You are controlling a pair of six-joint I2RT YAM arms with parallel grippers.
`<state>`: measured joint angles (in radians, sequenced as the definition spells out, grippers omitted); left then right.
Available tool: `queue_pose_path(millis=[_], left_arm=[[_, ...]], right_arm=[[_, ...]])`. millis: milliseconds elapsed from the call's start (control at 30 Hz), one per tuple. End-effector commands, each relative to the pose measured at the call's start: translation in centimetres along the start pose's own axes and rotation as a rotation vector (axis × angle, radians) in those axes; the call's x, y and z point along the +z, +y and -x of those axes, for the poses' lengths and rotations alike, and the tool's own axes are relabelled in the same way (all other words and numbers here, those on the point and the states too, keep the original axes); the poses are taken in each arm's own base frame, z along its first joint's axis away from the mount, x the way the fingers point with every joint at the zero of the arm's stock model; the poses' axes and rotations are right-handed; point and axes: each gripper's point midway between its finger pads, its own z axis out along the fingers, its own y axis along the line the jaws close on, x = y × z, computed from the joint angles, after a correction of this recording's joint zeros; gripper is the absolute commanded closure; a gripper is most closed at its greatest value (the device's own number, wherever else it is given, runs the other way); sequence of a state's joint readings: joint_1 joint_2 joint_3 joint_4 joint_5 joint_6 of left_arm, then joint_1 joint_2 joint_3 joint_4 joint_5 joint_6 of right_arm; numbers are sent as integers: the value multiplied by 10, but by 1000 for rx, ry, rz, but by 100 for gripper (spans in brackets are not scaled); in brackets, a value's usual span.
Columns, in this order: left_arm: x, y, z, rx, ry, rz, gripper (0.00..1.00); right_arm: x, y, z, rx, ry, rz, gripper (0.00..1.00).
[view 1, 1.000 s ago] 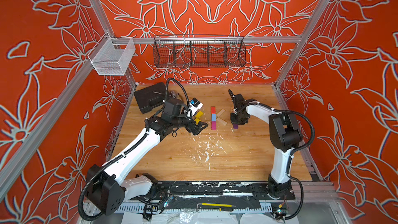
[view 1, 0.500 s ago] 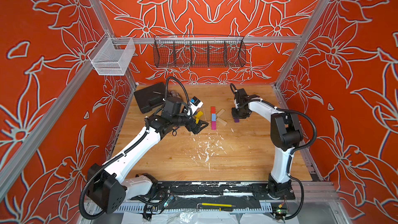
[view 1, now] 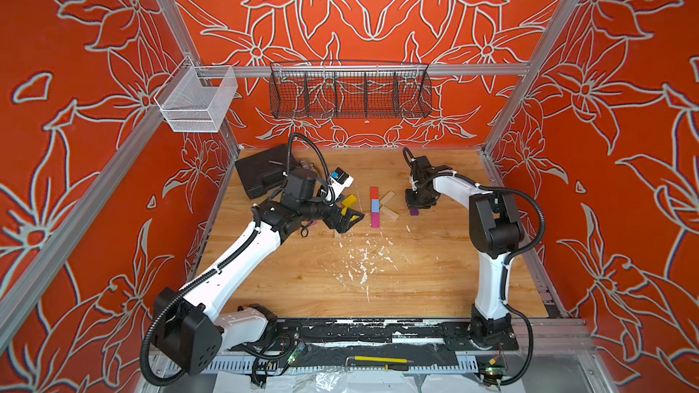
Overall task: Assemble the letter k with building blocks
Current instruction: Assemble the building block at the center of the board.
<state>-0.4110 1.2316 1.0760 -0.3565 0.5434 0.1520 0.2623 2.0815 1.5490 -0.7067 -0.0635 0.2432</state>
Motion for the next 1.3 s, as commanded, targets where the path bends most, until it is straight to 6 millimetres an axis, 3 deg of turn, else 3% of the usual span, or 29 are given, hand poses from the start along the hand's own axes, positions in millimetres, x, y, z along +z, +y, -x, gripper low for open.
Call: queue_pose_path(millis=[0, 167, 467, 767, 1267], left_arm=[[-8, -5, 11, 10, -39, -20, 2], [-9, -3, 13, 2, -47, -22, 2], [-10, -2, 13, -10, -51, -24, 2], [-3, 1, 9, -32, -32, -30, 2], [2, 2, 6, -45, -14, -33, 2]], right_arm=[[2, 1, 2, 16, 18, 11, 75], [3, 0, 3, 19, 17, 6, 71], [-5, 4, 3, 33, 16, 35, 53], [-27, -4, -2, 55, -49, 5, 53], [-4, -4, -2, 49, -19, -1, 59]])
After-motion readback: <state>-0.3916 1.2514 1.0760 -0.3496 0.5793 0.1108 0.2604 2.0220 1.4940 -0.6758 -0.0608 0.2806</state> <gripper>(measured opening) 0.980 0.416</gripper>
